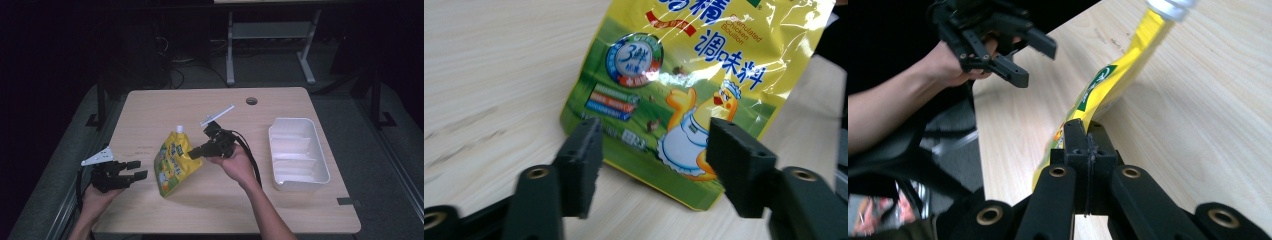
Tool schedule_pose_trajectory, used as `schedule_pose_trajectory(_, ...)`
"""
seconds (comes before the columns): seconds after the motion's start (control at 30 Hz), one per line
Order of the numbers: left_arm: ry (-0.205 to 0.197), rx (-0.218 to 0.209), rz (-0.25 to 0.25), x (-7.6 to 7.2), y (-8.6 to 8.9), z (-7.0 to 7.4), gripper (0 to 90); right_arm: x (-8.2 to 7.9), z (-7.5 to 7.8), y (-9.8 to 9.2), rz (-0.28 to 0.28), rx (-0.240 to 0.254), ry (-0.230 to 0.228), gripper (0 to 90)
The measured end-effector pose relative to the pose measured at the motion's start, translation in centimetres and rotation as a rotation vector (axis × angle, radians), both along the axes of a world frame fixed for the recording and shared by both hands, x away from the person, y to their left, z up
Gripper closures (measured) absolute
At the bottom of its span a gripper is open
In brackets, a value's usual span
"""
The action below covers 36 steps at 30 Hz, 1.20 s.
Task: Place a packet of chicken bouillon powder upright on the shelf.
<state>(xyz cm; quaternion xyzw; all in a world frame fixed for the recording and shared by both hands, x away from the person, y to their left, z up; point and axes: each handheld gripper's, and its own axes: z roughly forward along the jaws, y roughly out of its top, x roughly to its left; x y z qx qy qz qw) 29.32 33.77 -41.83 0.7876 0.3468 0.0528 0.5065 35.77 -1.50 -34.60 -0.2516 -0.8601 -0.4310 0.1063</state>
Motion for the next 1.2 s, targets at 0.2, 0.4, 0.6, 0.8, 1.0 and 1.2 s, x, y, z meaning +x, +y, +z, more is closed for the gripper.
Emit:
schedule_pose_trajectory(0.2, -0.031, -0.026, -0.031, 0.1, -1.1, 1.0, 26.0, -1.0, 3.3, -0.3, 0.097, -0.08, -0.072, 90.0)
schedule_pose_trajectory(0.4, -0.039, -0.083, -0.068, 0.2, -1.7, 1.6, 23.8, -2.1, 5.4, -0.4, 0.182, -0.163, -0.128, 90.0)
schedule_pose_trajectory(0.6, -0.048, -0.078, -0.129, 0.1, -3.2, 1.8, 22.1, -3.0, 6.3, -0.5, 0.234, -0.214, -0.155, 90.0)
schedule_pose_trajectory(0.8, -0.055, -0.078, -0.149, -0.1, -3.7, 1.9, 20.0, -4.0, 6.7, -0.4, 0.288, -0.237, -0.177, 90.0)
schedule_pose_trajectory(1.0, -0.03, -0.096, -0.205, 0.0, -4.3, 1.3, 20.6, -4.6, 6.4, 0.5, 0.364, -0.253, -0.175, 90.0)
schedule_pose_trajectory(1.2, 0.006, -0.073, -0.289, 0.0, -5.6, 0.6, 33.6, -4.6, 6.3, 1.4, 0.38, -0.249, -0.18, 90.0)
